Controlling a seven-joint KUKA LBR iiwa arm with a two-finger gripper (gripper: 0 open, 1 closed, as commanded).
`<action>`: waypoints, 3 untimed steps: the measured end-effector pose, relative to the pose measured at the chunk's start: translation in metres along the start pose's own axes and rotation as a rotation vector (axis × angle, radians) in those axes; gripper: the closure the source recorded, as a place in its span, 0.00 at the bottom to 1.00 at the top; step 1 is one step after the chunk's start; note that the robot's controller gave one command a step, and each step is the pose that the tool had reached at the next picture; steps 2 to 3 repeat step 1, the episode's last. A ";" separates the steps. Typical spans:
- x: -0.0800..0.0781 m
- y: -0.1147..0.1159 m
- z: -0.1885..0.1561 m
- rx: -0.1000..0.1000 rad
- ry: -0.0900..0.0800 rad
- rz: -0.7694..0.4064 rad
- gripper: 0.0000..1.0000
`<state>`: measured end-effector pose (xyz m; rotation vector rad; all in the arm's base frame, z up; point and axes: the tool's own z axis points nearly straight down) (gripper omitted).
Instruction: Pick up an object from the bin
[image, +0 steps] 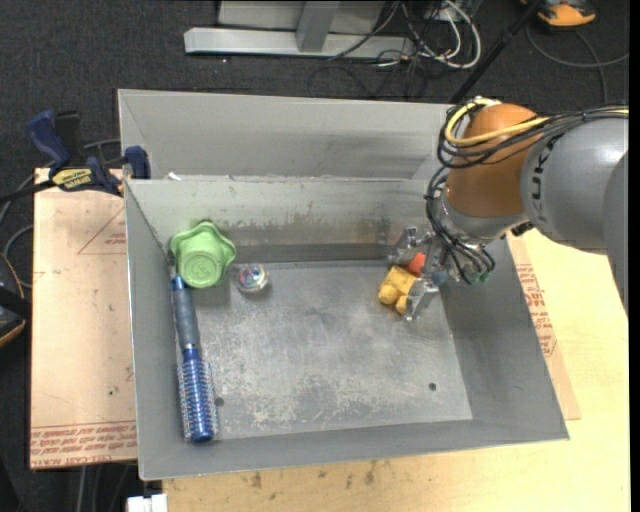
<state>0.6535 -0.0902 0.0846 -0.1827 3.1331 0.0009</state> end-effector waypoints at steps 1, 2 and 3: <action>0.004 -0.010 -0.129 0.004 -0.009 -0.158 1.00; 0.004 -0.010 -0.129 0.004 -0.009 -0.158 1.00; 0.004 -0.010 -0.129 0.004 -0.009 -0.158 1.00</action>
Offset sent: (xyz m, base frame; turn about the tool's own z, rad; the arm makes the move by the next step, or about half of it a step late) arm -0.0058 -0.0110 0.1232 -0.1598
